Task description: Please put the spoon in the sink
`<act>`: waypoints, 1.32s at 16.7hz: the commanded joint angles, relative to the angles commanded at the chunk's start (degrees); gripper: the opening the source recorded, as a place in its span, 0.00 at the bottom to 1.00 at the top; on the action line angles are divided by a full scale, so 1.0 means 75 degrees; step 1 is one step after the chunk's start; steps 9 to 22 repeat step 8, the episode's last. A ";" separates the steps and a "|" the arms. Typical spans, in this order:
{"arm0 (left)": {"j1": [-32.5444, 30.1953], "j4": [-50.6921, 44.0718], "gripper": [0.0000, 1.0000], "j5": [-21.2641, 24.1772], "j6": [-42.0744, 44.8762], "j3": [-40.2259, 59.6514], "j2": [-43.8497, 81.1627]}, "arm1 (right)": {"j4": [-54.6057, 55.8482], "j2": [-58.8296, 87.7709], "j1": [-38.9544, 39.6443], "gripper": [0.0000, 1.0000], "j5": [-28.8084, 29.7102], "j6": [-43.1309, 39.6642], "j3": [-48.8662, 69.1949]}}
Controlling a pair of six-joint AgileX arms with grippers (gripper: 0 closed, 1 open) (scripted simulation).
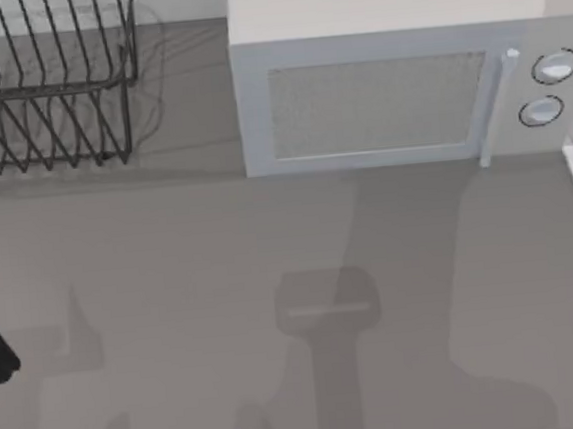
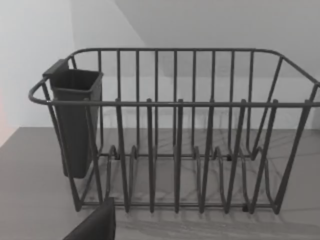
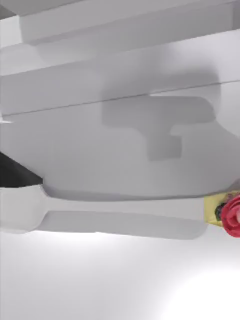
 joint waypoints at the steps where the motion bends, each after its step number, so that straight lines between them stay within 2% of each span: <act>1: 0.0000 0.0000 1.00 0.0000 0.0000 0.0000 0.0000 | 0.0000 0.0000 0.0000 0.90 0.0000 0.0000 0.0000; 2: 0.0000 0.0000 1.00 0.0000 0.0000 0.0000 0.0000 | 0.0000 0.0000 0.0000 0.98 0.0000 0.0000 0.0000; 3: 0.0000 0.0000 1.00 0.0000 0.0000 0.0000 0.0000 | 0.0000 0.0000 0.0000 1.00 0.0000 0.0000 0.0000; 22: 0.0000 0.0000 1.00 0.0000 0.0000 0.0000 0.0000 | 0.0000 0.0000 0.0000 1.00 0.0000 0.0000 0.0000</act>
